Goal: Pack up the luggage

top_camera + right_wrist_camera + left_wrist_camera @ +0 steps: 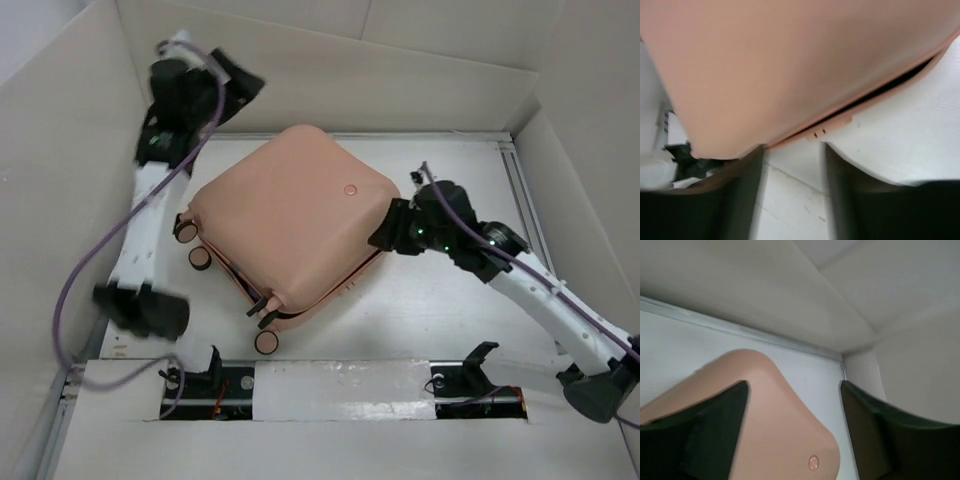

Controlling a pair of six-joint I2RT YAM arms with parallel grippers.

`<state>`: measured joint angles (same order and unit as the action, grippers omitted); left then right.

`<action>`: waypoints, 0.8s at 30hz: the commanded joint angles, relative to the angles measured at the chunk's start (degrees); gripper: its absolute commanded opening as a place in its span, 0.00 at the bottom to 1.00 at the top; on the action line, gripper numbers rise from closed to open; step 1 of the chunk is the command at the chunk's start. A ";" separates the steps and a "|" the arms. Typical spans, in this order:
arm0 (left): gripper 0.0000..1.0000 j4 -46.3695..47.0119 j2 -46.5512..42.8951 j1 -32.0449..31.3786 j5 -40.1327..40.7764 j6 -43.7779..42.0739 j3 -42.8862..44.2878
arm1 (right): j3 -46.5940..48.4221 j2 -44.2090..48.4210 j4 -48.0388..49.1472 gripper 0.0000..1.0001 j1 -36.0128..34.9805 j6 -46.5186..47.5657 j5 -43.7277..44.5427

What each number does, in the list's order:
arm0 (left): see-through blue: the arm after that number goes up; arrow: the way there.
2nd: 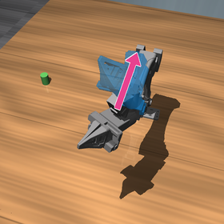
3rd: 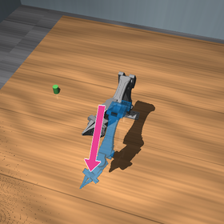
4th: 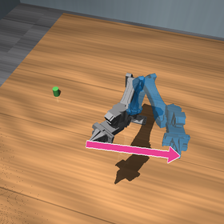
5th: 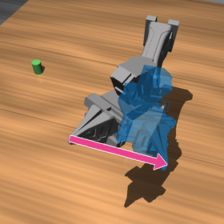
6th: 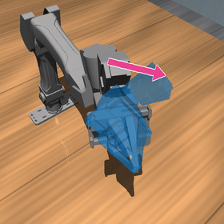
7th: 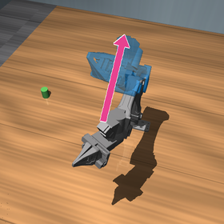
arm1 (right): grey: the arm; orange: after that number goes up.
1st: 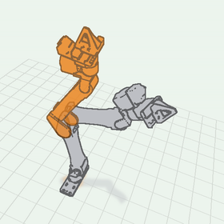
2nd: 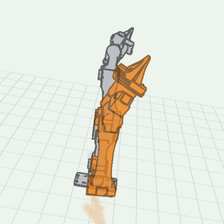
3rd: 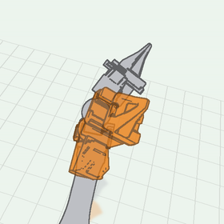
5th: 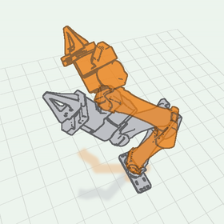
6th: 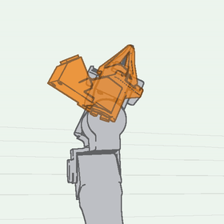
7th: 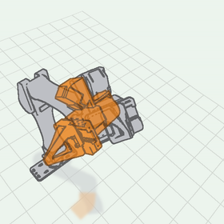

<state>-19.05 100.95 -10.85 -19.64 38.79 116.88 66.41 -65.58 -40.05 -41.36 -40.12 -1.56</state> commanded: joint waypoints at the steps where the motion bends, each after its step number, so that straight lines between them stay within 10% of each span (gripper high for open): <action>1: 0.72 -2.21 -21.23 4.96 16.00 -1.17 -16.80 | 6.07 1.25 -0.73 0.43 5.75 6.45 -0.97; 5: 0.33 -4.24 -40.76 9.07 24.74 6.01 -44.15 | 15.57 -8.64 2.78 0.02 14.89 10.41 -8.62; 7: 0.23 -7.30 -45.99 11.46 24.74 7.53 -54.71 | 20.22 -14.19 4.02 0.02 19.38 11.20 -11.60; 16: 0.17 -15.84 -62.44 11.47 18.85 19.74 -77.74 | 41.33 -43.62 5.78 0.00 28.80 10.59 -18.99; 24: 0.17 -5.84 -58.24 11.47 12.96 21.68 -87.79 | 32.57 -47.54 8.49 0.00 23.54 12.35 -23.04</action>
<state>-31.09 40.01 0.75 -3.66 58.35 31.42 100.75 -116.20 -34.22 -14.13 -29.06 -19.79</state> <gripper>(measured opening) 0.170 0.009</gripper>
